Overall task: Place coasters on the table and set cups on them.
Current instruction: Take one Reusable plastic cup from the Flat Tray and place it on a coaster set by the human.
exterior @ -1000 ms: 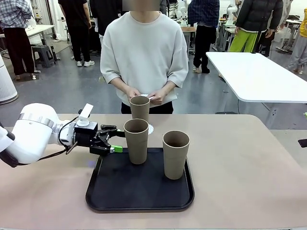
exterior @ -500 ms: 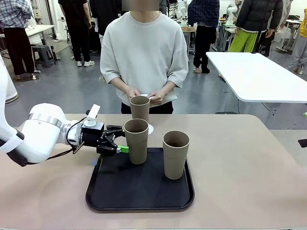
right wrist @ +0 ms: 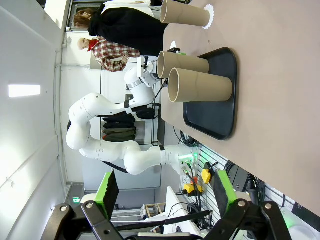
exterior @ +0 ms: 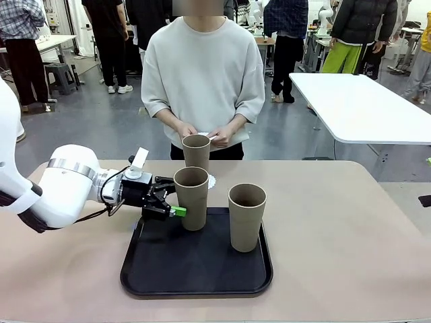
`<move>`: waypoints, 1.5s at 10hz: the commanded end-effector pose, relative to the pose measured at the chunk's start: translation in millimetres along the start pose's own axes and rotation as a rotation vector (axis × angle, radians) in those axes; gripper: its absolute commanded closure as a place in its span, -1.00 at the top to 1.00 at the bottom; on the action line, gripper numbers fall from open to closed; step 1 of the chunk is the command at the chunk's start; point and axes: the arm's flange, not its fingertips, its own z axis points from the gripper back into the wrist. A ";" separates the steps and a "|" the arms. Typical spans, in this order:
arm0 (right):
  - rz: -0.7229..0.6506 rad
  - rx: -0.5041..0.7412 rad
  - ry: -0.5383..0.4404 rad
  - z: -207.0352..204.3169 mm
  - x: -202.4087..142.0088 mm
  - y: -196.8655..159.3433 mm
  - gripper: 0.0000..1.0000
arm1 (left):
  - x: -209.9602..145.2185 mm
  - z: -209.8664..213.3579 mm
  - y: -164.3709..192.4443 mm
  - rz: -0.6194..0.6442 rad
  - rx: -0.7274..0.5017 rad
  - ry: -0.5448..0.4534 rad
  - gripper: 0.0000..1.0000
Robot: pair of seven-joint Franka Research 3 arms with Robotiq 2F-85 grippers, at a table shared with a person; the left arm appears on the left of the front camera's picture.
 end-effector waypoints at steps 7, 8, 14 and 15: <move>-0.001 0.008 -0.004 0.0 0.6 -0.2 1.00 | -8.5 -28.7 -1.2 -0.045 -0.017 -0.044 1.00; -0.001 0.008 -0.004 0.0 0.6 -0.2 1.00 | -8.5 -30.3 0.5 -0.045 -0.017 -0.048 1.00; -0.001 0.008 -0.004 0.0 0.6 -0.2 1.00 | -14.6 -43.9 4.8 -0.016 -0.019 -0.091 1.00; -0.001 0.008 -0.004 0.0 0.6 -0.2 1.00 | -14.8 -44.5 4.9 -0.015 -0.018 -0.094 1.00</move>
